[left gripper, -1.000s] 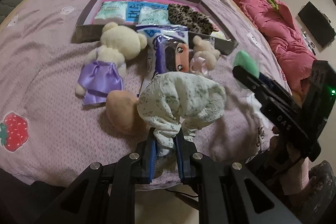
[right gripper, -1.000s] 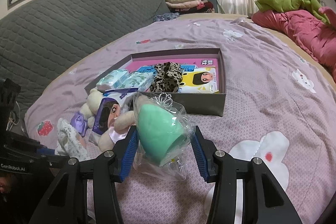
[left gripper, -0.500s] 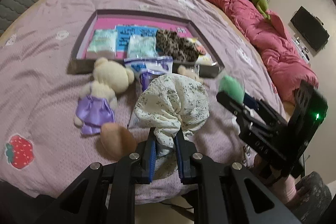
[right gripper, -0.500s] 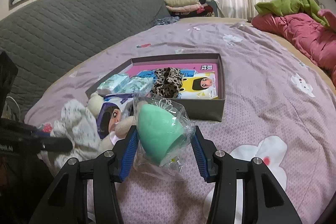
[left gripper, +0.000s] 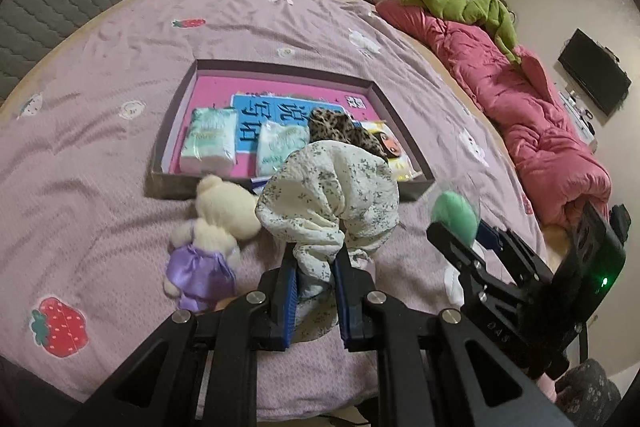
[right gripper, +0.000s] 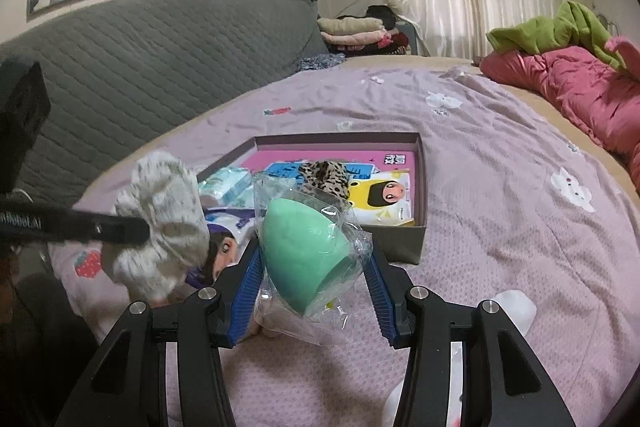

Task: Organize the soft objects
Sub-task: 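Carry both items over the pink box and lower the floral scrunchie with the left tool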

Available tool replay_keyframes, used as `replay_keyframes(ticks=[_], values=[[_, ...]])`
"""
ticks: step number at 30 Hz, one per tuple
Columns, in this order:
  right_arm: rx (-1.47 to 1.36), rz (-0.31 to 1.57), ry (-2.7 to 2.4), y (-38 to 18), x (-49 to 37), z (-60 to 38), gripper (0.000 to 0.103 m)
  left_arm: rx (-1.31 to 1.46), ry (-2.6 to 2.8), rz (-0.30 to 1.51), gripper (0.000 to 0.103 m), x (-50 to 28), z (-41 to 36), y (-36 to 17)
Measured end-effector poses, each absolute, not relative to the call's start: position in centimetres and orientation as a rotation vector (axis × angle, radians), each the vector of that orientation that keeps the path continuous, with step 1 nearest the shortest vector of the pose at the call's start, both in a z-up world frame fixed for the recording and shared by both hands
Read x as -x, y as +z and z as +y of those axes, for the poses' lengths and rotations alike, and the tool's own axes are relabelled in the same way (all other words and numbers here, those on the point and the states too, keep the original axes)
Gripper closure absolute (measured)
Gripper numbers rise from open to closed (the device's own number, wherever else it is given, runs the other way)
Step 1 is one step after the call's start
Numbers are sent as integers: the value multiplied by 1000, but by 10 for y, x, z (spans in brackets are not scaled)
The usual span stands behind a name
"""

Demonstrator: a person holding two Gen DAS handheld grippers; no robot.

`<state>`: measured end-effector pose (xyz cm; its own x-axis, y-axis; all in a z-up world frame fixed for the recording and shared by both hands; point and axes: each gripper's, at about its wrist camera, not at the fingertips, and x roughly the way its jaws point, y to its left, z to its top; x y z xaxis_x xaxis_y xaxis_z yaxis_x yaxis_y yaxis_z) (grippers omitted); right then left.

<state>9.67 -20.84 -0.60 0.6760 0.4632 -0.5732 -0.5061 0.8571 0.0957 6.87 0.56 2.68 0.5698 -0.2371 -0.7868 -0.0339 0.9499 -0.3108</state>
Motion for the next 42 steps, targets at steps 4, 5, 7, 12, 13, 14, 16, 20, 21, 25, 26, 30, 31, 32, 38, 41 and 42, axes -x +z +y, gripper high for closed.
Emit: replay_keyframes(ticks=[4, 5, 7, 12, 13, 14, 16, 20, 21, 25, 26, 30, 31, 32, 38, 41, 42], values=[[64, 616, 541, -5, -103, -209, 51, 304, -98, 946, 86, -74, 10, 29], [59, 612, 541, -5, -106, -209, 51, 307, -91, 944, 86, -76, 12, 30], [51, 605, 537, -4, -109, -209, 51, 312, -84, 940, 86, -78, 15, 30], [56, 577, 537, 0, -118, -204, 51, 308, -68, 924, 86, -87, 17, 33], [60, 571, 535, 0, -120, -203, 51, 305, -65, 921, 86, -88, 17, 33], [64, 566, 535, 1, -122, -201, 51, 302, -57, 916, 86, -91, 18, 34], [67, 559, 535, 1, -126, -199, 51, 297, -50, 905, 86, -93, 18, 37], [56, 544, 542, 5, -135, -199, 51, 264, -25, 889, 86, -100, 16, 41], [57, 540, 540, 5, -135, -199, 51, 265, -20, 889, 86, -101, 16, 41], [57, 525, 526, 7, -142, -200, 51, 267, -14, 886, 86, -107, 16, 41], [60, 524, 523, 8, -143, -201, 51, 268, -13, 884, 86, -108, 16, 41], [62, 515, 515, 9, -147, -203, 51, 264, -10, 882, 86, -112, 17, 41], [68, 510, 511, 9, -148, -202, 51, 262, -9, 881, 86, -114, 17, 41], [72, 506, 510, 10, -148, -202, 51, 261, -8, 882, 86, -115, 17, 40], [89, 481, 509, 14, -154, -198, 51, 254, 3, 876, 86, -123, 19, 41], [102, 466, 507, 16, -156, -196, 51, 253, 8, 867, 86, -129, 23, 43], [110, 460, 505, 17, -156, -196, 51, 251, 13, 863, 86, -131, 24, 44]])
